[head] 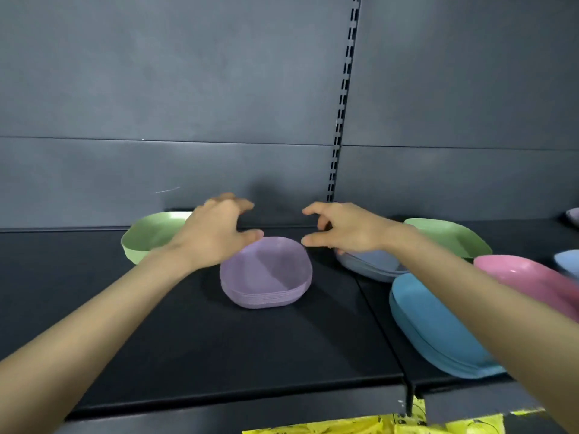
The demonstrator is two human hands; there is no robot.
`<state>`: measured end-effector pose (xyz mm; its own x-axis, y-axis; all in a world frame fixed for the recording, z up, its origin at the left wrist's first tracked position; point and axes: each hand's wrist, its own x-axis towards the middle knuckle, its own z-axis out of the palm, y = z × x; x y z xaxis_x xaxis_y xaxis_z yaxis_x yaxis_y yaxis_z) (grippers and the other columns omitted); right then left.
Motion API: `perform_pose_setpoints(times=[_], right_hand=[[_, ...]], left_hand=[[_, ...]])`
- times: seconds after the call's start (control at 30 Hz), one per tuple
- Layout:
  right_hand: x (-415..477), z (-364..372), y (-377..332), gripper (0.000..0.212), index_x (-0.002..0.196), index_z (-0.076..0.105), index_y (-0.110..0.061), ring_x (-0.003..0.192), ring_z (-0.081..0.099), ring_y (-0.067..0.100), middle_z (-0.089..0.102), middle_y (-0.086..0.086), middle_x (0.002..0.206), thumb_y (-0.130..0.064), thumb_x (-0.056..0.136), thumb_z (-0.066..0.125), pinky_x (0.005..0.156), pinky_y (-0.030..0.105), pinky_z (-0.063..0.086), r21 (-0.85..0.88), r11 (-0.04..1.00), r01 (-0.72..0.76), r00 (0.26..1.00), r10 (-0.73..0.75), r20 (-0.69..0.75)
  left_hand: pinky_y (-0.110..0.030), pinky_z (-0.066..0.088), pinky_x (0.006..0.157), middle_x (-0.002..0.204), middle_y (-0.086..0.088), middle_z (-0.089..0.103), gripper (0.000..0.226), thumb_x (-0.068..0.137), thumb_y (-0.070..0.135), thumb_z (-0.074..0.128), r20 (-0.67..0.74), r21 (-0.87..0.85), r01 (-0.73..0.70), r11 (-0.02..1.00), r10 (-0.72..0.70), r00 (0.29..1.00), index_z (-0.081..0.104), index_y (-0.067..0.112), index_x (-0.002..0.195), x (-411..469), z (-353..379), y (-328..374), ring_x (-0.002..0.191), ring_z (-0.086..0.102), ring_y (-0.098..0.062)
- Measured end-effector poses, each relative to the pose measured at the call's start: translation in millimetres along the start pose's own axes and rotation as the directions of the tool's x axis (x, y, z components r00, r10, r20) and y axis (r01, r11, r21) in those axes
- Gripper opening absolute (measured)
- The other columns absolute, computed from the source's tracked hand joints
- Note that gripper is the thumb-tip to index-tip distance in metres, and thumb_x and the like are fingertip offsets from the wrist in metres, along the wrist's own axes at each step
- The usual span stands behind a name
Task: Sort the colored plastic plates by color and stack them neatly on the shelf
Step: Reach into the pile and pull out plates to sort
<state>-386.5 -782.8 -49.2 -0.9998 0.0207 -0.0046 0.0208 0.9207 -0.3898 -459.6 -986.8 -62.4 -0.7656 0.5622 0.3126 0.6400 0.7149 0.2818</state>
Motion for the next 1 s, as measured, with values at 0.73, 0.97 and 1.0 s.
perform_pose_setpoints(times=[0.73,0.97,1.0], right_hand=[[-334,-132,216,0.045,0.129,0.052,-0.016,0.115,0.051,0.024,0.045,0.003,0.133,-0.027,0.087,0.064,0.096,0.035,0.041,-0.191,0.909,-0.371,0.809,0.214,-0.548],[-407,-176,300,0.032,0.118,0.059,-0.027,0.104,0.05,0.011,0.046,-0.025,0.108,-0.023,0.087,0.064,0.078,0.013,0.027,-0.185,0.892,-0.413,0.775,0.237,-0.585],[-410,-183,309,0.03,0.116,0.06,-0.027,0.098,0.05,0.012,0.044,-0.027,0.1,-0.02,0.087,0.064,0.075,0.013,0.028,-0.183,0.894,-0.408,0.773,0.232,-0.59]], left_hand=[[-0.032,0.027,0.1,0.135,0.006,0.046,0.056,0.089,0.047,0.052,-0.169,0.082,-0.528,0.845,0.534,0.829,0.036,0.03,0.14,-28,54,366,0.125,0.038,-0.016],[-0.029,0.028,0.101,0.133,0.008,0.046,0.054,0.09,0.047,0.05,-0.178,0.05,-0.612,0.789,0.61,0.772,0.036,0.03,0.139,-12,80,475,0.121,0.039,-0.014],[-0.029,0.029,0.1,0.132,0.008,0.047,0.054,0.09,0.047,0.05,-0.178,0.047,-0.619,0.784,0.616,0.767,0.036,0.03,0.139,-6,83,487,0.12,0.039,-0.013]])
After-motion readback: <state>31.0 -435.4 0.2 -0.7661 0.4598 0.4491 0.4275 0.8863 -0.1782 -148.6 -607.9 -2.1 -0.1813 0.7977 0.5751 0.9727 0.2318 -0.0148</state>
